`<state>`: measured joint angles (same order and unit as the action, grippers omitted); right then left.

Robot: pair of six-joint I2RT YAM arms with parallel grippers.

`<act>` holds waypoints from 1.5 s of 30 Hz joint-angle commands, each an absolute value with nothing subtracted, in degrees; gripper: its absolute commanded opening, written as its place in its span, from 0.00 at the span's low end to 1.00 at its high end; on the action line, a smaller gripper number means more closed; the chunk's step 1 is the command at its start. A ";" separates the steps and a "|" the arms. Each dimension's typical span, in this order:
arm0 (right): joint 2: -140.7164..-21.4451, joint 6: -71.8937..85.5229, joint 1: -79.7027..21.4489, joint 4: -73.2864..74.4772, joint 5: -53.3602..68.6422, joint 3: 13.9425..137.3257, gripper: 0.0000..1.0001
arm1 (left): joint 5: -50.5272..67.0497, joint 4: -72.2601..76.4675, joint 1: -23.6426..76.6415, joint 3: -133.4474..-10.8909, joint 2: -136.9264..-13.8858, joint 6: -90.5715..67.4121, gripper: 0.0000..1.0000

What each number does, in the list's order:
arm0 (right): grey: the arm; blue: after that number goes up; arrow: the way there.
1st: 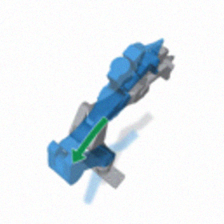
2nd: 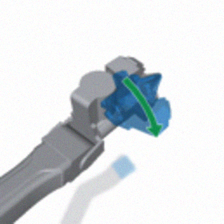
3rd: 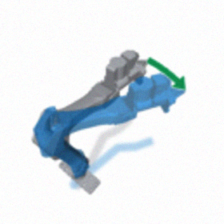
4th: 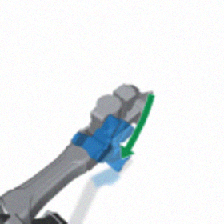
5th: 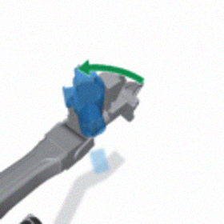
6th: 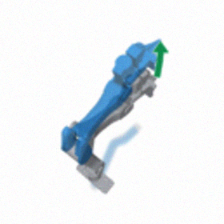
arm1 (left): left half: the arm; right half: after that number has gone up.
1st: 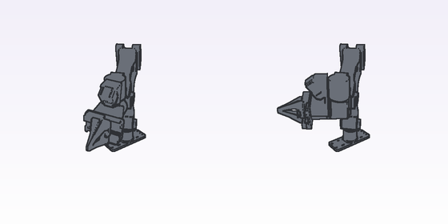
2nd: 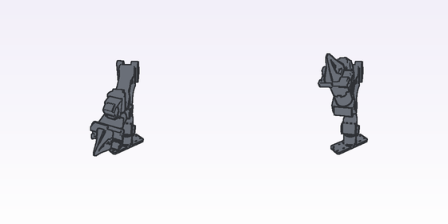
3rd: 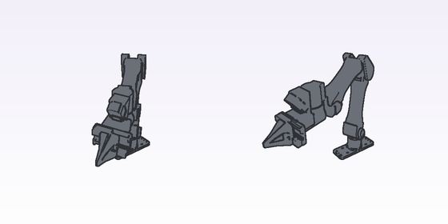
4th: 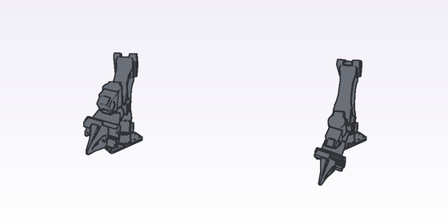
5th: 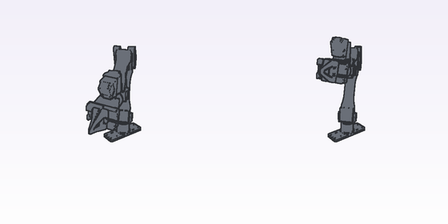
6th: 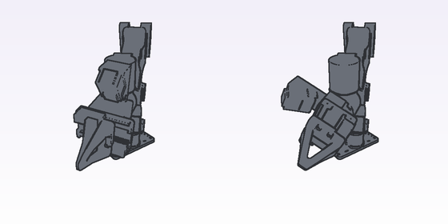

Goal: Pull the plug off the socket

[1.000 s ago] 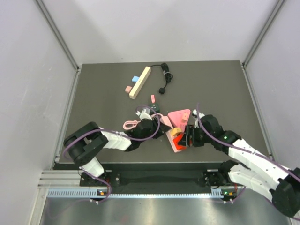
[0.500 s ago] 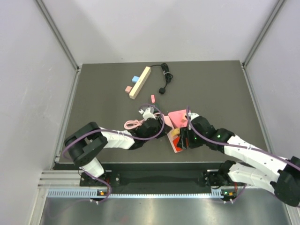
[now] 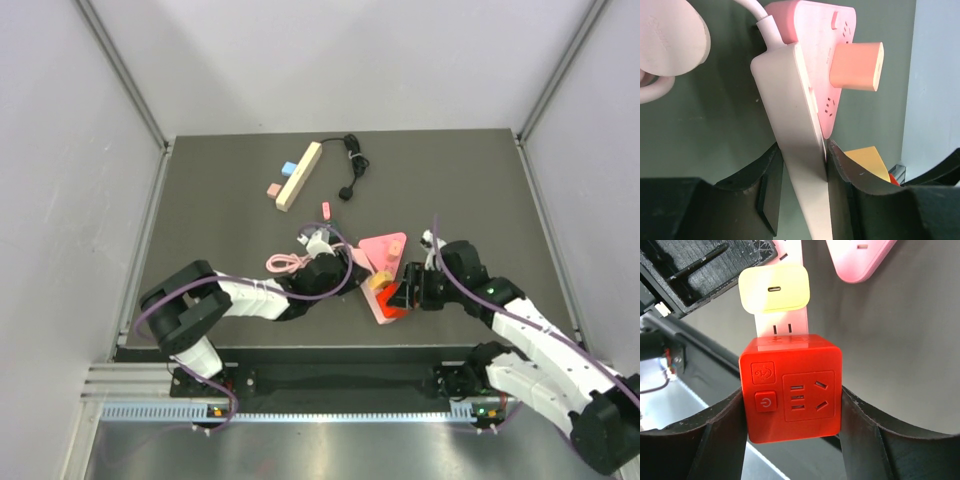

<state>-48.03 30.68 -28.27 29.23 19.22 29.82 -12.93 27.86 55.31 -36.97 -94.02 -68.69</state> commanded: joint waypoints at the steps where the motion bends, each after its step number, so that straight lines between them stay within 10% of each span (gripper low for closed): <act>1: -46.75 28.57 -22.06 25.92 20.65 31.29 0.00 | -15.38 17.14 55.28 -33.49 -94.66 -60.12 0.00; 18: -49.84 32.70 -42.01 31.72 -9.30 36.74 0.00 | -15.91 13.89 55.37 -35.42 -94.75 -61.26 0.00; 29: -43.68 27.95 -21.01 30.94 14.30 33.14 0.00 | -16.52 14.06 55.46 -34.28 -93.43 -60.82 0.00; 45: -46.32 30.49 -6.97 39.99 4.13 39.55 0.00 | -15.64 14.59 55.46 -34.19 -92.81 -60.12 0.00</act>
